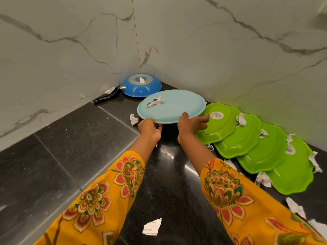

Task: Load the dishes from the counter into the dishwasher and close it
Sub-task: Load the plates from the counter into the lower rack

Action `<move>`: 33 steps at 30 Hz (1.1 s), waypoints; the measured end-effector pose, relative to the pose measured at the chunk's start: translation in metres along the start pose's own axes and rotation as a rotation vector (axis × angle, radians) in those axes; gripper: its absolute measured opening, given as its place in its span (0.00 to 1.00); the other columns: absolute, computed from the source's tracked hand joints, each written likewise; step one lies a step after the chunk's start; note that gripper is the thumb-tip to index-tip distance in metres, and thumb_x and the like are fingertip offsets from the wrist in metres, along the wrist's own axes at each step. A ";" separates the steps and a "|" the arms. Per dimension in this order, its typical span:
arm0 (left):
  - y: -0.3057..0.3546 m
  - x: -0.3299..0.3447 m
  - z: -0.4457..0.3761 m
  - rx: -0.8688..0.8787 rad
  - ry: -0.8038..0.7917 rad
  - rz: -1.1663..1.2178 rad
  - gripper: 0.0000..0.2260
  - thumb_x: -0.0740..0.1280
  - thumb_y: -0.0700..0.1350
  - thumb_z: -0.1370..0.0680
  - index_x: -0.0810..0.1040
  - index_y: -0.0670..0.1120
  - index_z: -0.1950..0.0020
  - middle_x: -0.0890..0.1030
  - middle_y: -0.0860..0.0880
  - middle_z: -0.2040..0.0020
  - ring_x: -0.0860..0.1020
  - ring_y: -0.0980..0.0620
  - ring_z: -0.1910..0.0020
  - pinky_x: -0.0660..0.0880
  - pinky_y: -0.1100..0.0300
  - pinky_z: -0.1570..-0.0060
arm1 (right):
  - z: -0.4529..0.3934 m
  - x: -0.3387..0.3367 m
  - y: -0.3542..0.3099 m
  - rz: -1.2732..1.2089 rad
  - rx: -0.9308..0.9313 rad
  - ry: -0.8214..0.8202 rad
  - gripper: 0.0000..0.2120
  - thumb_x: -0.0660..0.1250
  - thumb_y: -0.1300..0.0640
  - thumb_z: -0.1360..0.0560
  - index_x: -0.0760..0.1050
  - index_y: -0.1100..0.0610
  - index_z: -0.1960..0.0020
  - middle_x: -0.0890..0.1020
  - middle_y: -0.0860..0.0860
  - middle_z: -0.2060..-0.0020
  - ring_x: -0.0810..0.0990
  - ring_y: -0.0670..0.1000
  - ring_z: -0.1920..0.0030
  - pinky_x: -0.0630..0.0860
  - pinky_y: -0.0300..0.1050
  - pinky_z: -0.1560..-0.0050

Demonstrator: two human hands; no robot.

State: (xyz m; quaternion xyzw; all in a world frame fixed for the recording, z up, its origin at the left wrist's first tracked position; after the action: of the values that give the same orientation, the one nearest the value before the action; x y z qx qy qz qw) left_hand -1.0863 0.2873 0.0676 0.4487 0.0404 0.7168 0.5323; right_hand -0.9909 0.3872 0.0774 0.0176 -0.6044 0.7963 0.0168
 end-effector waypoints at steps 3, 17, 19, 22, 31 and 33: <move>0.000 -0.003 0.013 -0.013 -0.009 0.019 0.13 0.58 0.27 0.24 0.74 0.43 0.48 0.77 0.42 0.48 0.77 0.48 0.59 0.75 0.59 0.57 | 0.004 -0.004 0.003 -0.027 0.027 -0.023 0.24 0.63 0.58 0.25 0.61 0.61 0.31 0.73 0.60 0.37 0.77 0.62 0.43 0.77 0.60 0.45; -0.006 -0.035 0.086 -0.067 -0.053 0.063 0.21 0.60 0.32 0.22 0.65 0.43 0.29 0.74 0.39 0.37 0.77 0.43 0.42 0.76 0.57 0.67 | 0.065 -0.062 -0.045 0.021 -0.203 -0.064 0.19 0.58 0.60 0.22 0.65 0.61 0.31 0.77 0.59 0.40 0.78 0.58 0.43 0.77 0.57 0.44; -0.011 -0.045 0.099 -0.079 -0.060 0.051 0.20 0.60 0.33 0.22 0.66 0.42 0.30 0.74 0.38 0.37 0.77 0.43 0.45 0.76 0.58 0.69 | 0.080 -0.078 -0.050 0.031 -0.254 -0.056 0.19 0.58 0.61 0.22 0.66 0.62 0.32 0.77 0.59 0.40 0.77 0.58 0.42 0.76 0.56 0.43; -0.020 -0.060 0.124 -0.089 -0.084 0.024 0.19 0.61 0.33 0.22 0.67 0.40 0.31 0.73 0.38 0.38 0.77 0.44 0.54 0.77 0.59 0.76 | 0.101 -0.103 -0.056 0.022 -0.287 -0.056 0.21 0.59 0.61 0.23 0.66 0.62 0.31 0.77 0.59 0.40 0.77 0.59 0.43 0.75 0.56 0.43; -0.055 -0.097 0.201 -0.126 -0.177 -0.043 0.19 0.61 0.34 0.21 0.66 0.38 0.30 0.73 0.39 0.36 0.77 0.42 0.41 0.79 0.59 0.62 | 0.152 -0.196 -0.061 0.037 -0.342 0.013 0.19 0.56 0.62 0.23 0.68 0.60 0.32 0.78 0.58 0.41 0.76 0.59 0.42 0.73 0.54 0.41; -0.062 -0.104 0.212 -0.115 -0.185 -0.057 0.19 0.60 0.34 0.21 0.66 0.38 0.30 0.73 0.39 0.34 0.75 0.42 0.37 0.76 0.53 0.53 | 0.163 -0.218 -0.060 0.020 -0.335 0.024 0.18 0.56 0.63 0.23 0.70 0.60 0.34 0.79 0.58 0.42 0.77 0.58 0.43 0.74 0.53 0.42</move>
State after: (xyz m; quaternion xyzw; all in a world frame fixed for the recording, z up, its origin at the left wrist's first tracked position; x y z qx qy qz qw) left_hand -0.8927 0.1424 0.0978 0.4803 -0.0377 0.6580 0.5788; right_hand -0.7695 0.2451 0.1679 -0.0011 -0.7286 0.6847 0.0188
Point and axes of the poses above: each hand's wrist, its own z-axis away from the middle knuckle, its own x-axis out of the palm, y = z × x, the point moved 6 cm from there along -z, towards the middle knuckle
